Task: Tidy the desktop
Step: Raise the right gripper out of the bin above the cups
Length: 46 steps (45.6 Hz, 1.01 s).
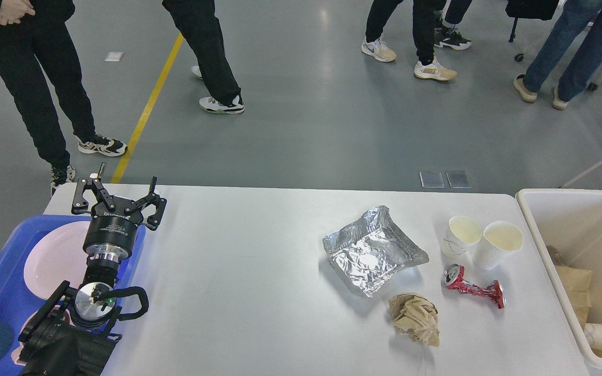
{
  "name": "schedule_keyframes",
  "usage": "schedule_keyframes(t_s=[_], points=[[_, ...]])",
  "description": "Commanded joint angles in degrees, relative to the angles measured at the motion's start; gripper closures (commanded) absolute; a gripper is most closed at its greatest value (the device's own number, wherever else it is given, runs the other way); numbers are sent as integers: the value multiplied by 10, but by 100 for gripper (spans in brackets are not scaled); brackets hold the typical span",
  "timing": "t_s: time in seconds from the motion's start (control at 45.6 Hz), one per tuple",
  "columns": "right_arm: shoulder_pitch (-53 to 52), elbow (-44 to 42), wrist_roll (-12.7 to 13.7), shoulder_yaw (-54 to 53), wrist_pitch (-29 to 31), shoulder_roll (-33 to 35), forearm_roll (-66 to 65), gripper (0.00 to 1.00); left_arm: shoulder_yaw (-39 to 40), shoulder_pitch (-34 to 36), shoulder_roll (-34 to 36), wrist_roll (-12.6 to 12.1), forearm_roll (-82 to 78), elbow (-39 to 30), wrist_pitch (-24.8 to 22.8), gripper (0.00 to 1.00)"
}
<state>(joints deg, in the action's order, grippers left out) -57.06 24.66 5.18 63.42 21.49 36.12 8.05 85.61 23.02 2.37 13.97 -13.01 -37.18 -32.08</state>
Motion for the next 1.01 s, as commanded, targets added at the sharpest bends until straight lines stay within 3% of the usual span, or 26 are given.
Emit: schedule_keyframes(t_s=[0.0, 0.263, 0.789, 0.811, 0.833, 0.898, 0.92, 0.986], points=[[129, -85, 2, -48, -118, -53, 0, 100, 0, 0, 0, 0, 0, 0, 0, 4], [270, -167, 4, -56, -289, -152, 2, 100, 0, 0, 0, 0, 0, 0, 0, 4], [285, -183, 18, -97, -305, -149, 2, 100, 0, 0, 0, 0, 0, 1, 0, 4], [285, -183, 17, -97, -305, -149, 2, 90, 0, 0, 0, 0, 0, 0, 0, 4], [284, -183, 17, -97, -305, -149, 2, 72, 0, 0, 0, 0, 0, 0, 0, 4], [279, -184, 16, -97, -314, -149, 2, 9, 0, 0, 0, 0, 0, 0, 0, 4], [276, -184, 16, -97, -318, -149, 2, 0, 0, 0, 0, 0, 0, 1, 0, 4], [270, -178, 16, -97, -320, -149, 2, 0, 0, 0, 0, 0, 0, 1, 0, 4]])
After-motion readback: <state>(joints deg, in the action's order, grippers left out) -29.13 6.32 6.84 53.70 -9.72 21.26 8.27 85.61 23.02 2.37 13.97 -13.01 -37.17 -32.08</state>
